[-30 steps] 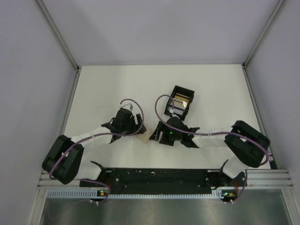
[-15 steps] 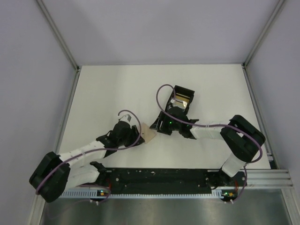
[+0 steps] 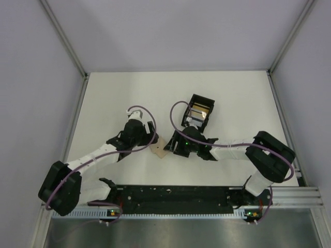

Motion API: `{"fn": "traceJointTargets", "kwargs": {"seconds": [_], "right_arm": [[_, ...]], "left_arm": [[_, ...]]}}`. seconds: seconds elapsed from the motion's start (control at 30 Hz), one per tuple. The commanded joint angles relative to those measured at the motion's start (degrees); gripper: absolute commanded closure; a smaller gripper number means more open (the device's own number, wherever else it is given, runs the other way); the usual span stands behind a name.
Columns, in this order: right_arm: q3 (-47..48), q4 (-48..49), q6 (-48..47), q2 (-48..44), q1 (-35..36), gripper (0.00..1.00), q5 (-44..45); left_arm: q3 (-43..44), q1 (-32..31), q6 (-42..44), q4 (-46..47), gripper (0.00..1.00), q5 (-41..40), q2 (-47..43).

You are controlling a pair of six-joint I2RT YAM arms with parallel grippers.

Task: Put the credit cards into the card holder
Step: Open the card holder at the center of the board.

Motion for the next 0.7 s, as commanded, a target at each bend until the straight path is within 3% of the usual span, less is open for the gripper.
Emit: {"fn": "traceJointTargets", "kwargs": {"seconds": [0.0,0.17,0.37,0.67], "right_arm": [[-1.0,3.7,3.7,-0.2,1.3,0.36,2.9],[0.0,5.5,3.4,2.3,1.2,0.38,1.0],[0.9,5.2,1.4,2.8,-1.2,0.43,0.7],[3.9,2.8,-9.4,2.1,-7.3,0.44,-5.3]], "left_arm": [[-0.1,1.1,3.3,8.7,0.12,6.8,4.9],[-1.6,1.6,1.8,9.5,0.2,11.7,9.2],[-7.0,1.6,-2.5,12.4,0.46,15.4,8.8],[-13.7,-5.4,-11.2,12.0,0.58,11.4,0.7]]}}
